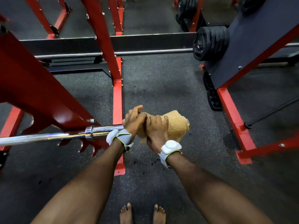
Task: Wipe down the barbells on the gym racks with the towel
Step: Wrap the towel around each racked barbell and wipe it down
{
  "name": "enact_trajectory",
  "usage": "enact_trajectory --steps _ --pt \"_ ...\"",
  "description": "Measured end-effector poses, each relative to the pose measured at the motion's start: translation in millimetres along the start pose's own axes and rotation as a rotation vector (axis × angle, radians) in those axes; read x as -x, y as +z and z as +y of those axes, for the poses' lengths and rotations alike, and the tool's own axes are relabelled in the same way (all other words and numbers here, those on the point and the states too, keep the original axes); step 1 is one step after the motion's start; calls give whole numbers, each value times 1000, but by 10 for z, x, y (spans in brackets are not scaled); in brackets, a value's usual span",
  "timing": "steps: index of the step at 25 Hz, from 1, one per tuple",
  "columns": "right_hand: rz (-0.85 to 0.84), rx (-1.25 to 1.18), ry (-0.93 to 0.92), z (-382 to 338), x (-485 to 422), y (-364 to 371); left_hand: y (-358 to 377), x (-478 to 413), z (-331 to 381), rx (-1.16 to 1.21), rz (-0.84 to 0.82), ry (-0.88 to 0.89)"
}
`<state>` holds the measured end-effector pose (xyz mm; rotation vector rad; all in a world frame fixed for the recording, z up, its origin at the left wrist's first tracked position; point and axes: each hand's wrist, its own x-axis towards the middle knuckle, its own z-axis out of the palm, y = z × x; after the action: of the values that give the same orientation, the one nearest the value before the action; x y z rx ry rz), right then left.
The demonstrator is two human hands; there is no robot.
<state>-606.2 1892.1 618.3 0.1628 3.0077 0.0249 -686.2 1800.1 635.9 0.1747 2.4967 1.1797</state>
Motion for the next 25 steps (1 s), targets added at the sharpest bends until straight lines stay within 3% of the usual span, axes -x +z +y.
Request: enact_trajectory --steps 3,6,12,15,20,23,25 --pt "248 55 -171 188 -147 127 6 -20 -33 6 28 21" --pt "262 91 -322 569 -183 87 -29 3 -44 -23 -4 39" --pt "-173 -241 -200 1113 -327 -125 25 14 72 -236 23 21" --pt "-308 -194 -182 1015 -429 -269 -5 37 5 -203 -18 65" --pt "41 150 -182 499 -207 -9 21 68 76 -189 15 30" --pt "201 107 -213 502 -169 99 26 37 35 -52 -23 22" --pt "173 50 -276 746 -181 46 -9 34 13 55 -19 4"
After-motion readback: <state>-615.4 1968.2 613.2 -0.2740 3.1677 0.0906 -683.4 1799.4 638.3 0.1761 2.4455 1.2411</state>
